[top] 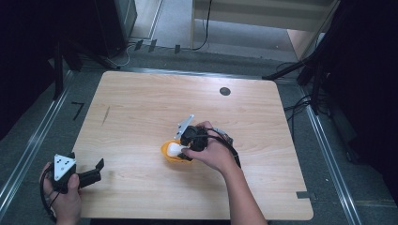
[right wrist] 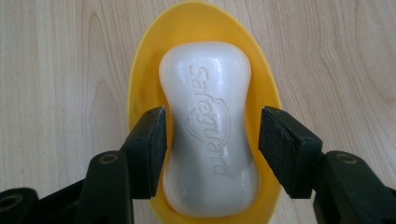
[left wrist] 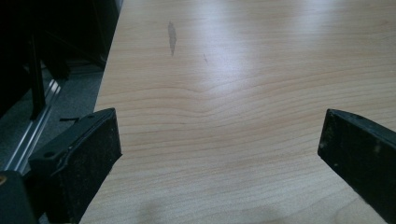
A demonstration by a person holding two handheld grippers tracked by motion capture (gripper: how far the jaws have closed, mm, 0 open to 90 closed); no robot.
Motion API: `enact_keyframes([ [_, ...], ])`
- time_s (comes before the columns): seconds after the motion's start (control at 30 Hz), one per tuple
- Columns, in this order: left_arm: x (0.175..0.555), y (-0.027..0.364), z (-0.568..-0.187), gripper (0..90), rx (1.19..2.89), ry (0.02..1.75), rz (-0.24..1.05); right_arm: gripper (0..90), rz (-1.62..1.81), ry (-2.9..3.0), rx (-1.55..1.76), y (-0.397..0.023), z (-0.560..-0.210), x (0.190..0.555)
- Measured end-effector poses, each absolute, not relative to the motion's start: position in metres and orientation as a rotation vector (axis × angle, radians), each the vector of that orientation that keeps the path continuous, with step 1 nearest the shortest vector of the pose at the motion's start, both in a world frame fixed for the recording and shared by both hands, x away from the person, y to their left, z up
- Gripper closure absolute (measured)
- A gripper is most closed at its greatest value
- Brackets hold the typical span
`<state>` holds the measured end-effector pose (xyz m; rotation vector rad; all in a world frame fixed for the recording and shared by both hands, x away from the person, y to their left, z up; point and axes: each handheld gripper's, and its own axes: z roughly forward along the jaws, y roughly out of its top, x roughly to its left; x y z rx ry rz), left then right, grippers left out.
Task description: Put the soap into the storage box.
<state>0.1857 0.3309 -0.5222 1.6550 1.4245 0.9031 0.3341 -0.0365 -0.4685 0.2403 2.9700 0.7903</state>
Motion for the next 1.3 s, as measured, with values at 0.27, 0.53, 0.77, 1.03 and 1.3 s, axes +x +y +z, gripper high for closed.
enact_keyframes([
  [0.27,0.186,0.331,-0.522,0.0,1.656,1.426,0.903,43.2,0.836,2.941,0.263,-0.044,-0.462,0.334],
  [0.53,0.186,0.33,-0.522,0.0,1.656,1.423,0.905,42.1,0.874,2.911,0.295,-0.056,-0.456,0.334],
  [0.77,0.186,0.33,-0.522,0.0,1.658,1.421,0.906,38.3,0.895,2.887,0.331,-0.066,-0.455,0.333],
  [1.03,0.186,0.33,-0.522,0.0,1.658,1.419,0.907,29.4,0.917,2.836,0.4,-0.079,-0.452,0.331],
  [1.3,0.186,0.33,-0.522,0.0,1.66,1.419,0.908,19.7,0.938,2.777,0.472,-0.094,-0.453,0.328],
])
